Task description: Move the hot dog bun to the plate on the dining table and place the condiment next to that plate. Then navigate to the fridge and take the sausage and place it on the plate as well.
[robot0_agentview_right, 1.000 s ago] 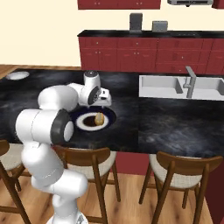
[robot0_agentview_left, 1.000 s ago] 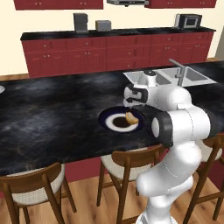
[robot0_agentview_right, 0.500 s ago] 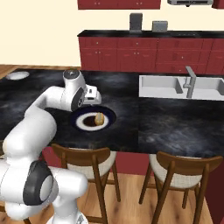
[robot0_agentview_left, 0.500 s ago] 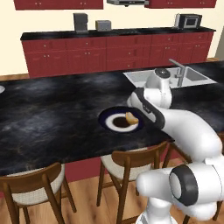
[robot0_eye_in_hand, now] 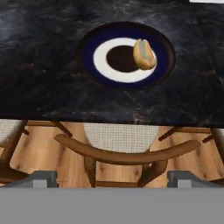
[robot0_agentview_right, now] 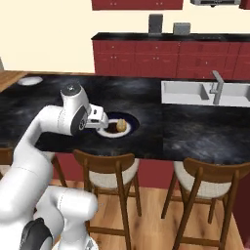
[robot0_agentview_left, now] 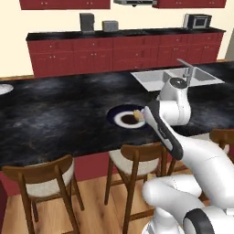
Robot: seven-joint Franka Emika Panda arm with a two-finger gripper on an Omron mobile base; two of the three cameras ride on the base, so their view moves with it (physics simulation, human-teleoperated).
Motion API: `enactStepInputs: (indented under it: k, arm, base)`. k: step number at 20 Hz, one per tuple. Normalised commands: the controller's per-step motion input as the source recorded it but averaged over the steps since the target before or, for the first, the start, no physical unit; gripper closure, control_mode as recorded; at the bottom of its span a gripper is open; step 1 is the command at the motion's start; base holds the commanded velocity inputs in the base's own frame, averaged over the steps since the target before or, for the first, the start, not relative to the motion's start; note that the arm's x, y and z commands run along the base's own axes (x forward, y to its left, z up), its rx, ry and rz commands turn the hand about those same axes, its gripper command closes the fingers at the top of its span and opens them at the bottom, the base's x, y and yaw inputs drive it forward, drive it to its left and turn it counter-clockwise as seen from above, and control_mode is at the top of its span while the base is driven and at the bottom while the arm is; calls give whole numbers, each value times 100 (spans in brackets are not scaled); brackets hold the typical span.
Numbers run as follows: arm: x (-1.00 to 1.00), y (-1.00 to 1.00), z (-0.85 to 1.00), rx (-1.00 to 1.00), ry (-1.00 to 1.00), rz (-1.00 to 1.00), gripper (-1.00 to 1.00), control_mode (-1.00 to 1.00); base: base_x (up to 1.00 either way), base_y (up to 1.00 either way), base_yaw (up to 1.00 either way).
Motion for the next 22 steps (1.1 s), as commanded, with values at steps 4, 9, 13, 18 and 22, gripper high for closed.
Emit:
enactStepInputs:
  k: [4, 9, 13, 18, 22]
  arm:
    - [0, 0, 0, 0, 0, 0, -100, 100]
    - [0, 0, 0, 0, 0, 0, -100, 100]
    - [0, 0, 0, 0, 0, 0, -100, 100]
    - [0, 0, 0, 0, 0, 0, -100, 100]
    - [0, 0, 0, 0, 0, 0, -100, 100]
  base:
    - [-100, 100, 19]
    - [-71, 100, 51]
    - [-24, 100, 45]
    - [43, 100, 6]
    - [53, 100, -20]
